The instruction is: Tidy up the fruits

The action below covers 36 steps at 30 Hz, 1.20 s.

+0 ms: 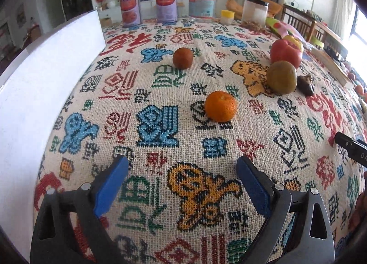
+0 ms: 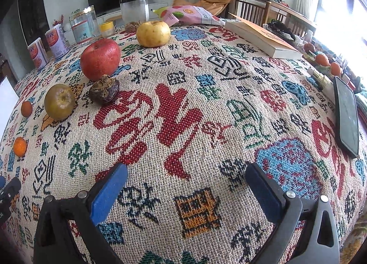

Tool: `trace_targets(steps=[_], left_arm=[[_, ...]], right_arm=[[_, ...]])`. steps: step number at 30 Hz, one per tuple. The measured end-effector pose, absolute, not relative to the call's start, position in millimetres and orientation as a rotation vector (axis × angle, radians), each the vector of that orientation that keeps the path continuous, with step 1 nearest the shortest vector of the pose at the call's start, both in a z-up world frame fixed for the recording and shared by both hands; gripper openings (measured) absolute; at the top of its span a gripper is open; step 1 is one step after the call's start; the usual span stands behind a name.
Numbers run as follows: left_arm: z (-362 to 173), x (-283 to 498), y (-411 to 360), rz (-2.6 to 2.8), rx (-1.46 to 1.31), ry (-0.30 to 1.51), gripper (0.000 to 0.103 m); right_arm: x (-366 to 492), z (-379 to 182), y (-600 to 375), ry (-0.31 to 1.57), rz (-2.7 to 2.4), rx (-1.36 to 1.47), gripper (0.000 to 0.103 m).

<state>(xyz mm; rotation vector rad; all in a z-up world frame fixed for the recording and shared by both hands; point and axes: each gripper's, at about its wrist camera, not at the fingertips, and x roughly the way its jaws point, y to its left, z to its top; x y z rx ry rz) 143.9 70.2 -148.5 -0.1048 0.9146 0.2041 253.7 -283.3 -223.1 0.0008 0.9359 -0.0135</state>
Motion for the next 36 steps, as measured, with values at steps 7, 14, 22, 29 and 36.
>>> trace_targets(steps=[7,14,22,29,36], left_arm=[[-153.0,151.4,69.6,0.208,-0.108,0.929,0.102],[-153.0,151.2,69.8,0.208,-0.108,0.929,0.102],[-153.2,151.2,69.9,0.207,-0.108,0.929,0.102],[-153.3,151.2,69.9,0.207,-0.108,0.929,0.102],[-153.3,151.2,69.8,0.207,-0.108,0.929,0.102]], right_arm=[[252.1,-224.0,-280.2,0.936,-0.016,-0.001,0.103],[252.2,-223.8,-280.4,0.936,-0.015,0.000,0.103],[252.3,-223.8,-280.5,0.936,-0.015,0.000,0.103],[252.2,-223.8,-280.5,0.936,-0.015,0.000,0.103],[252.2,-223.8,-280.3,0.936,-0.015,0.000,0.103]])
